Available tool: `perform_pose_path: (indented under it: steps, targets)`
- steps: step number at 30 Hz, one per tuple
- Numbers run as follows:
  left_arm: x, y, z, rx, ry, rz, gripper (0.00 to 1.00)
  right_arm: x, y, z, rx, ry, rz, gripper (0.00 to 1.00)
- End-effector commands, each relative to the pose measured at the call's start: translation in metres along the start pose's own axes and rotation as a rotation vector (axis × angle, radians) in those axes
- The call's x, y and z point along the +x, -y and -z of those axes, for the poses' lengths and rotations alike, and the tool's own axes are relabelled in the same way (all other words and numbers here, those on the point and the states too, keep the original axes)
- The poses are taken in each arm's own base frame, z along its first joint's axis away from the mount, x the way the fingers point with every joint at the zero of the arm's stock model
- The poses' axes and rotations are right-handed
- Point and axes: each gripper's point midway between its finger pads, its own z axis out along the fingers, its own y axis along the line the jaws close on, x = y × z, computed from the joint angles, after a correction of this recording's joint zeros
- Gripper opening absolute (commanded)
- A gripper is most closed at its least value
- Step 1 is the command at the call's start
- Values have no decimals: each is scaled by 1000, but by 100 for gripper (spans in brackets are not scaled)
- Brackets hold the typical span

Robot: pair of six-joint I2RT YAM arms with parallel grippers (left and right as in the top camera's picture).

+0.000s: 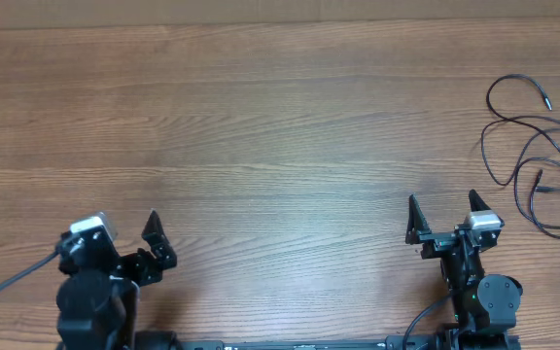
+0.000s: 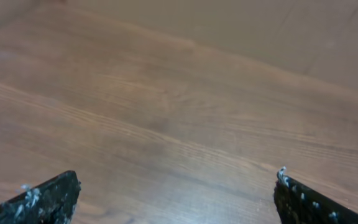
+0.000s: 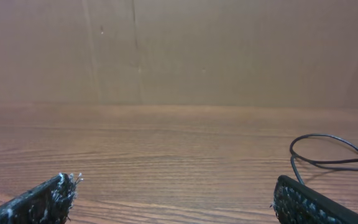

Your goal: Untangle cables

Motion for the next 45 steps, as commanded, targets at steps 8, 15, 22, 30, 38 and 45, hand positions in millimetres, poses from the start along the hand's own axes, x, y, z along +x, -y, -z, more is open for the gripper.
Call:
perform_pose_path:
  steps: [8,15,22,30,38,45]
  targets:
    - [8,8,-25,138,289,3,99,2,1,0,1,3,-3,100]
    - [0,10,-37,161,450,-33,99,2,1,0,1,3,-3,100]
    - [-8,20,-36,181,598,-210,99,2,1,0,1,3,-3,100]
    - [26,13,-59,152,486,-267,100,2,1,0,1,3,-3,100]
    - [63,7,-75,148,316,-289,99,2,1,0,1,3,-3,100]
    - [63,7,-75,147,317,-289,99,2,1,0,1,3,-3,100]
